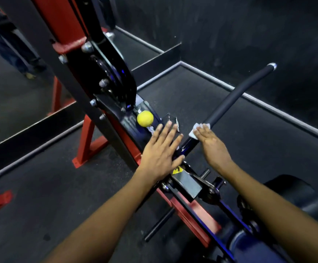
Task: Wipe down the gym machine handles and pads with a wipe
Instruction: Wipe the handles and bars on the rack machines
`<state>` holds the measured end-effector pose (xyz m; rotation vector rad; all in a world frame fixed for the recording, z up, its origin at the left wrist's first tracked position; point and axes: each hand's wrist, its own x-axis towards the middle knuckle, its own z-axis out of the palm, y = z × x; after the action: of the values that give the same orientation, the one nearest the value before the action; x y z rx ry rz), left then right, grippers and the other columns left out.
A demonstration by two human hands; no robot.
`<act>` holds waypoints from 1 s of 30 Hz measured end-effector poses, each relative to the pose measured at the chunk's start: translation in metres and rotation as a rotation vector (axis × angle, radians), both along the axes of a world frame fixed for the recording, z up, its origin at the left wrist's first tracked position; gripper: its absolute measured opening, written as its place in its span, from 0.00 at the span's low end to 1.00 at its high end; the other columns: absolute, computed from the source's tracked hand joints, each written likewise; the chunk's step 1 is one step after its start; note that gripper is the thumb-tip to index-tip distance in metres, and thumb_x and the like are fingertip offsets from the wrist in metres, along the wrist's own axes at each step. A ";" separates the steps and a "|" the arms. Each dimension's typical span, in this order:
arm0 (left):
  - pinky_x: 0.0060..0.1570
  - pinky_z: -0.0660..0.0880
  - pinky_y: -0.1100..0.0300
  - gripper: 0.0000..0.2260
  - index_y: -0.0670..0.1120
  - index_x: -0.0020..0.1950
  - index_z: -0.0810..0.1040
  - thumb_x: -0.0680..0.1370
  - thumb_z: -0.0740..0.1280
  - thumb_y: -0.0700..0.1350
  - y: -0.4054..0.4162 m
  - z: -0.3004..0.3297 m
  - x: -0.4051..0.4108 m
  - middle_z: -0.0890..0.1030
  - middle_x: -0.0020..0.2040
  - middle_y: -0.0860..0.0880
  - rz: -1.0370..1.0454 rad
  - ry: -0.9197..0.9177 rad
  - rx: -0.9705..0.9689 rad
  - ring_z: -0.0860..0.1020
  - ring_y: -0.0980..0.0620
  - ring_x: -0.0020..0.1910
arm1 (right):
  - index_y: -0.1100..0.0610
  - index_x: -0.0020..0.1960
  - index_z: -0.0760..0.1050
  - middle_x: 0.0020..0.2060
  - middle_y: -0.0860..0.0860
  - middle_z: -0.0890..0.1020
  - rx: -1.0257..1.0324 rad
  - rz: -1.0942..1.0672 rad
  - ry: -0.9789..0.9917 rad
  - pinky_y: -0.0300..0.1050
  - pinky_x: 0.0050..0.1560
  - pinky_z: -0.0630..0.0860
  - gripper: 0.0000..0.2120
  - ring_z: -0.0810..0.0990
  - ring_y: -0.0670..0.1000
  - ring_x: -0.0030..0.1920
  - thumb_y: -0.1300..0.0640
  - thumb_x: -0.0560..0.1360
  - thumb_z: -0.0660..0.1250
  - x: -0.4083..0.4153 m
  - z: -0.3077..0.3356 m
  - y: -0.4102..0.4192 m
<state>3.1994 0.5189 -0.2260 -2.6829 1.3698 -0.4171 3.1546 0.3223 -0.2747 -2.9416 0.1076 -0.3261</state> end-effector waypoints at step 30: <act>0.71 0.31 0.37 0.27 0.47 0.74 0.69 0.77 0.51 0.55 -0.045 -0.029 0.019 0.56 0.78 0.39 0.628 -0.250 -0.113 0.33 0.36 0.75 | 0.65 0.58 0.78 0.57 0.62 0.80 -0.010 -0.021 -0.136 0.63 0.61 0.68 0.21 0.77 0.65 0.59 0.62 0.72 0.52 0.025 -0.006 -0.050</act>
<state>3.2185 0.4743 -0.2548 -2.8287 0.4109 -0.7301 3.1799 0.2719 -0.2803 -2.9196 0.1186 -0.5301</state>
